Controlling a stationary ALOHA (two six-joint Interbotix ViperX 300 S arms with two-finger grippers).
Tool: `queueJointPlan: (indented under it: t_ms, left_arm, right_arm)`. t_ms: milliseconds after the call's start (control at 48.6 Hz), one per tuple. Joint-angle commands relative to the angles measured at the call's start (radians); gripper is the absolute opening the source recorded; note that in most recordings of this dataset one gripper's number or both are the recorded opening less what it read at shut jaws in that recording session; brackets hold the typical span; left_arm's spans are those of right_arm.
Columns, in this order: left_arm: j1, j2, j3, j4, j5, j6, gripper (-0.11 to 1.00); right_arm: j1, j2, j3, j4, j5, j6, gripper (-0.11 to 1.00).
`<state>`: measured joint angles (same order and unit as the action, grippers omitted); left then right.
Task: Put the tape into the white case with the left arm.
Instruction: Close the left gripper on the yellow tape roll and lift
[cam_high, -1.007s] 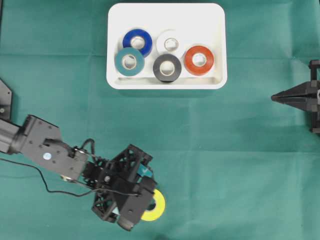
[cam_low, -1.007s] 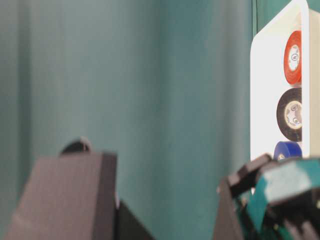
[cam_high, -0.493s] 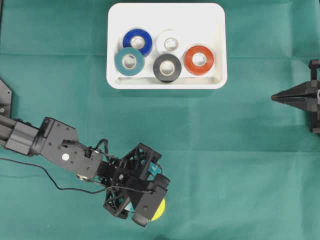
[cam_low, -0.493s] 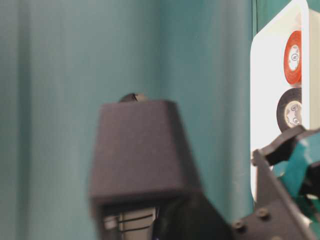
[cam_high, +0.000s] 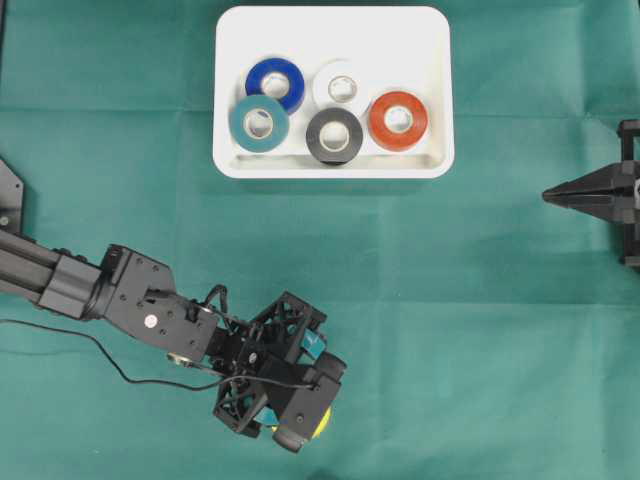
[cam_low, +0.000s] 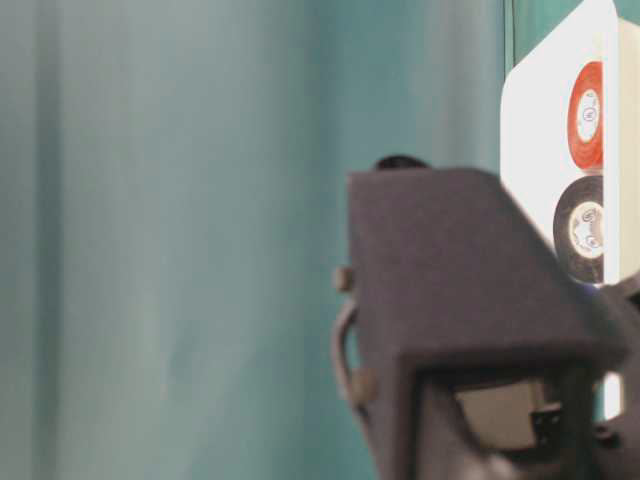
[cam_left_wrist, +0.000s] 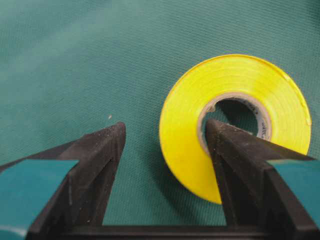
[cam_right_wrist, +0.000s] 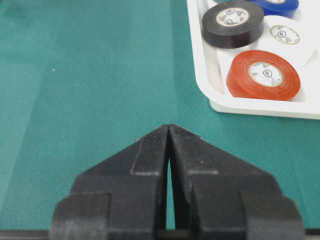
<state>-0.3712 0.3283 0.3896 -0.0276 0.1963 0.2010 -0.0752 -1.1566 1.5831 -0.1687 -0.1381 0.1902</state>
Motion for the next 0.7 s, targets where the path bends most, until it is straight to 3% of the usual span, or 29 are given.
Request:
queueJointPlan:
  t_ms: [0, 206, 267, 391, 678]
  left_arm:
    - [0.017, -0.002, -0.018, 0.003, -0.009, 0.000, 0.67]
    - [0.020, 0.002, -0.018, 0.002, -0.014, -0.002, 0.62]
    - [0.020, -0.003, -0.012, 0.002, -0.011, -0.002, 0.55]
    - [0.018, -0.012, -0.005, 0.002, -0.008, -0.002, 0.26]
    - [0.009, -0.052, 0.005, 0.003, 0.008, -0.002, 0.26]
  right_arm:
    - [-0.003, 0.006, -0.011, 0.000, -0.009, 0.003, -0.09]
    - [-0.003, 0.006, -0.012, -0.002, -0.008, 0.003, -0.09]
    - [-0.003, 0.006, -0.011, -0.002, -0.009, 0.003, -0.09]
    - [-0.003, 0.006, -0.011, -0.002, -0.011, 0.003, -0.09]
    - [-0.005, 0.005, -0.009, -0.002, -0.012, 0.003, -0.10]
